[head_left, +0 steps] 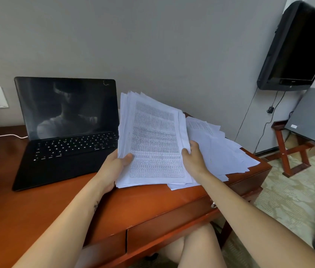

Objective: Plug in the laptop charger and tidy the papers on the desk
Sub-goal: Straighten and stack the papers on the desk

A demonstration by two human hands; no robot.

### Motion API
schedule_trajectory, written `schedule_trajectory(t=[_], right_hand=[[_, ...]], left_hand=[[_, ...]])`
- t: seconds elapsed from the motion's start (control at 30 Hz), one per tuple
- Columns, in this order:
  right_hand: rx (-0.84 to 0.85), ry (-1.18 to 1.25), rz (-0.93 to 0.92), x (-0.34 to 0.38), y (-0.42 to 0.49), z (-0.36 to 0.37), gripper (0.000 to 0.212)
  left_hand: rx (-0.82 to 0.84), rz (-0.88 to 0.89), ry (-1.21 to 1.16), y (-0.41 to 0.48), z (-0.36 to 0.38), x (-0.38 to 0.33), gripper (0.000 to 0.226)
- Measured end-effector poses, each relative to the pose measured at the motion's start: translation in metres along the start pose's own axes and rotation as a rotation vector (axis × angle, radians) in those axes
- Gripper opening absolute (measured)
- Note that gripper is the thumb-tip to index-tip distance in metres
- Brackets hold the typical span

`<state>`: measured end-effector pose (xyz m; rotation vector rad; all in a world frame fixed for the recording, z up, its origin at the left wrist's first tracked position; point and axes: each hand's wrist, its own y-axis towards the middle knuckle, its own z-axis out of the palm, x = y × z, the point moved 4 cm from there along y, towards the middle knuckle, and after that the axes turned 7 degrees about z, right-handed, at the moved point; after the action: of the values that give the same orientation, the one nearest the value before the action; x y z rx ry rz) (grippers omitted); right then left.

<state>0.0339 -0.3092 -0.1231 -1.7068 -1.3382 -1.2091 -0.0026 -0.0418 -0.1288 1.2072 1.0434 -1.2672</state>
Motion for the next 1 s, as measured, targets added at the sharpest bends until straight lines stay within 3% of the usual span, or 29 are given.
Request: schedule_trajectory(t=[0.23,0.4,0.5,0.57,0.67,0.77,0.9,1.0], right_hand=[[0.086,0.085,-0.005,0.001,-0.002,0.008,0.055],[0.192,-0.139,-0.112,-0.001,0.001,0.021,0.037],[0.043,-0.269,-0.181,0.000,0.009,0.007,0.034],[-0.042,-0.494,-0.219,-0.003,0.021,-0.003,0.040],[-0.099,-0.825,-0.037,-0.013,0.038,-0.010,0.068],[-0.188,-0.849,0.088,-0.007,0.047,-0.009,0.090],[-0.168,-0.866,0.113,0.006,0.061,0.008,0.104],[-0.112,-0.877,0.176,0.016,0.070,0.016,0.099]], left_hand=[[0.064,0.034,0.040,-0.004,0.003,-0.003,0.028],[0.010,0.013,0.160,-0.001,-0.001,0.001,0.023],[-0.068,0.016,0.154,0.001,-0.007,-0.001,0.018],[-0.117,0.049,0.170,0.002,-0.010,-0.003,0.019],[-0.202,0.127,0.234,0.004,-0.016,-0.004,0.022],[-0.268,0.178,0.260,0.006,-0.022,-0.004,0.029],[-0.278,0.209,0.318,0.007,-0.023,-0.001,0.031],[-0.306,0.233,0.343,0.008,-0.023,0.000,0.031]])
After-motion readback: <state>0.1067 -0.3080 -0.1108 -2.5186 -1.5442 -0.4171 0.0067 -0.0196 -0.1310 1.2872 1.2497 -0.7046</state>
